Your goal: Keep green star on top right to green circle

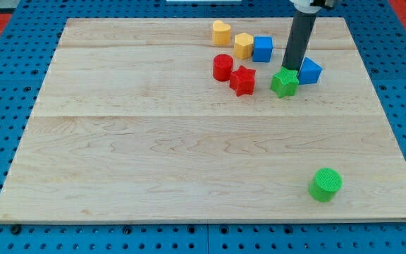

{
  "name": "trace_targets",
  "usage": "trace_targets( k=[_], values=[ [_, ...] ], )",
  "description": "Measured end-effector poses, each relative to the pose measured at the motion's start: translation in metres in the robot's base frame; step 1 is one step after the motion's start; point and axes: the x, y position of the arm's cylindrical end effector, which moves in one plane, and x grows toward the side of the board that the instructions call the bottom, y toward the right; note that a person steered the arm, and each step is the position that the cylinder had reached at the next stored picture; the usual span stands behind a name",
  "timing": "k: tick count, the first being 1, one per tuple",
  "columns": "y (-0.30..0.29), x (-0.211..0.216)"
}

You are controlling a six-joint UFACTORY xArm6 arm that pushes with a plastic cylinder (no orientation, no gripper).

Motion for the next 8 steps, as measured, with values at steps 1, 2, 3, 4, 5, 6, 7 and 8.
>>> trace_targets(
  k=[1,2,3,4,5,6,7,8],
  values=[
    [-0.034,0.047],
    [-0.068,0.072],
    [-0.072,0.098],
    [0.016,0.13],
    [0.018,0.109],
    [0.046,0.119],
    [0.015,0.165],
    [0.044,0.11]
  ],
)
